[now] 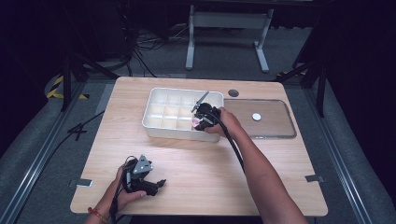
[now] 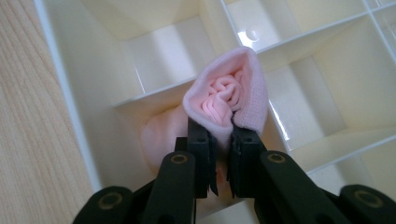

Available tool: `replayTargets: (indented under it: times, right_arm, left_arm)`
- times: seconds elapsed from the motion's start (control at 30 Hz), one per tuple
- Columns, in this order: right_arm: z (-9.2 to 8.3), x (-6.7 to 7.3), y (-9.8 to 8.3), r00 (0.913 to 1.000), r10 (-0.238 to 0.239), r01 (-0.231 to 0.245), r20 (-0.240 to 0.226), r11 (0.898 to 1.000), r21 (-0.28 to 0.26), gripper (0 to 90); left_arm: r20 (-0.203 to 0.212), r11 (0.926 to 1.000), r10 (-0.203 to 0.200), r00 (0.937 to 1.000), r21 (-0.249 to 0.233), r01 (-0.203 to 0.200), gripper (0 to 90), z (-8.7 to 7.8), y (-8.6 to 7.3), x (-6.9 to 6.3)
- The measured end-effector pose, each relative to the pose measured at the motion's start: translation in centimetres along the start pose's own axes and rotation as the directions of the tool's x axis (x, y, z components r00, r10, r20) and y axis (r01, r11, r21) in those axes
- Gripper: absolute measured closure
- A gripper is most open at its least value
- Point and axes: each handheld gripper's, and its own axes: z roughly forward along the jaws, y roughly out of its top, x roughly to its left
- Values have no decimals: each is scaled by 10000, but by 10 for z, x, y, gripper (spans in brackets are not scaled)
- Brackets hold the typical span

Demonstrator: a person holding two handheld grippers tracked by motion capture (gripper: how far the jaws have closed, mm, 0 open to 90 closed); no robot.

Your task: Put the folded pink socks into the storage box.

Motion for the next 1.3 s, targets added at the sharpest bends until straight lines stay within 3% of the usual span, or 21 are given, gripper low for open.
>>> replayTargets:
  times: [0.27, 0.57, 0.83, 1.3]
  right_arm:
    - [0, 0, -1, 10000, 54, -54, 15, 10000, -73, 808]
    - [-7, 1, -8, 9999, 155, -154, 3, 9983, -565, 786]
    - [-18, 4, -13, 9997, 153, -135, 179, 9950, -989, 758]
    - [-47, 14, -22, 9996, 4, 50, 273, 9803, -1976, 722]
  left_arm:
    - [-1, 10000, -13, 10000, -9, 13, 123, 0, 0, 0]
    - [-4, 10000, 5, 10000, 6, -5, 124, 0, 0, 0]
    - [-2, 10000, 2, 10000, 3, -2, 123, 0, 0, 0]
    - [5, 10000, 2, 10000, 8, -2, 124, 0, 0, 0]
